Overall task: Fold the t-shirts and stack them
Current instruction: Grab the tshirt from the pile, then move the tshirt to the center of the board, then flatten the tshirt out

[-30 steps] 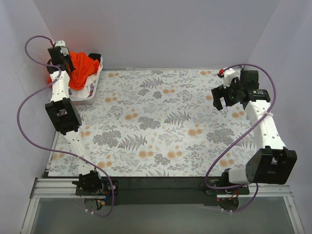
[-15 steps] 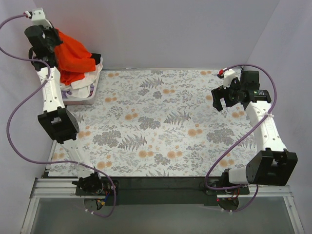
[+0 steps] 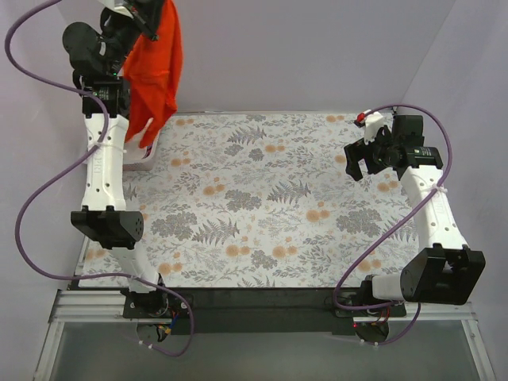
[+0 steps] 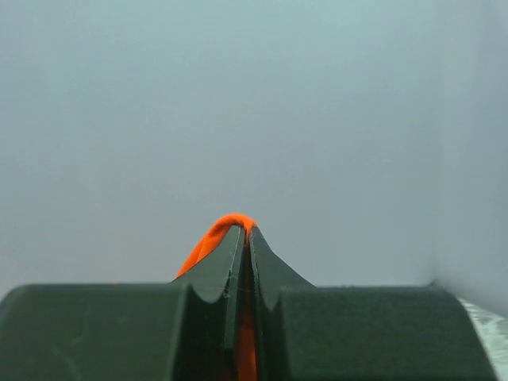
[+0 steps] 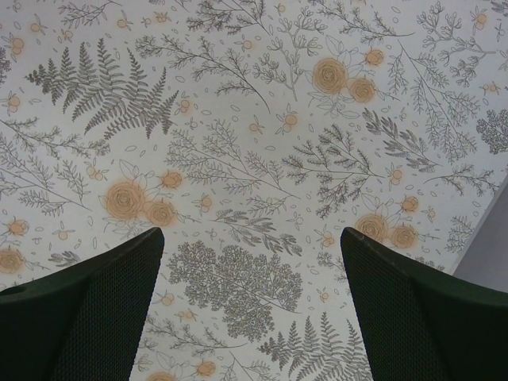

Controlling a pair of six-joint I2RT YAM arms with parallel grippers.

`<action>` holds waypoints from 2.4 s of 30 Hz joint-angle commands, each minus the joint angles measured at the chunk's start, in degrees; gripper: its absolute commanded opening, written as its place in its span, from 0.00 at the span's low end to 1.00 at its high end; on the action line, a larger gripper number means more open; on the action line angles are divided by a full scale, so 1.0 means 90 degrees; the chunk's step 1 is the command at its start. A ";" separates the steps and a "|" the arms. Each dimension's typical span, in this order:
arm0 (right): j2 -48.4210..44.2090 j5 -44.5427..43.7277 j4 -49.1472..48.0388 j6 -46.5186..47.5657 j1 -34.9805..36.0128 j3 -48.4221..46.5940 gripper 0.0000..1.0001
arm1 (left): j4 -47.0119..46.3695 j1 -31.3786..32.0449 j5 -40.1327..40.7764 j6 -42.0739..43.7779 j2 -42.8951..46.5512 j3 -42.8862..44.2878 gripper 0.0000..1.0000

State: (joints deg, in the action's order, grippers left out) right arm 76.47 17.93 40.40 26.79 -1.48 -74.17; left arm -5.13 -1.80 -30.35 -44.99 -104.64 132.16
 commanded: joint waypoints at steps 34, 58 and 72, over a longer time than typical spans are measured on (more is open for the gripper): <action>0.0818 -0.0566 0.0667 0.1594 -0.0041 0.0419 0.94 | 0.5394 0.2044 -0.0478 0.1962 0.2926 -0.7358 0.87; 0.3017 -0.0910 0.1057 0.1632 -0.0441 -0.1456 0.77 | 0.5305 0.1355 0.1926 0.3094 -0.0744 -0.6513 0.48; 0.2462 0.0184 0.1653 0.3253 -0.0266 -0.0873 0.52 | 0.7463 0.0933 0.0170 0.3710 -0.0903 -0.3717 0.73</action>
State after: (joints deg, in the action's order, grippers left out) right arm 102.83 14.61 52.01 50.09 -4.91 -85.08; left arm 54.48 6.13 -22.79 -12.62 -117.03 97.73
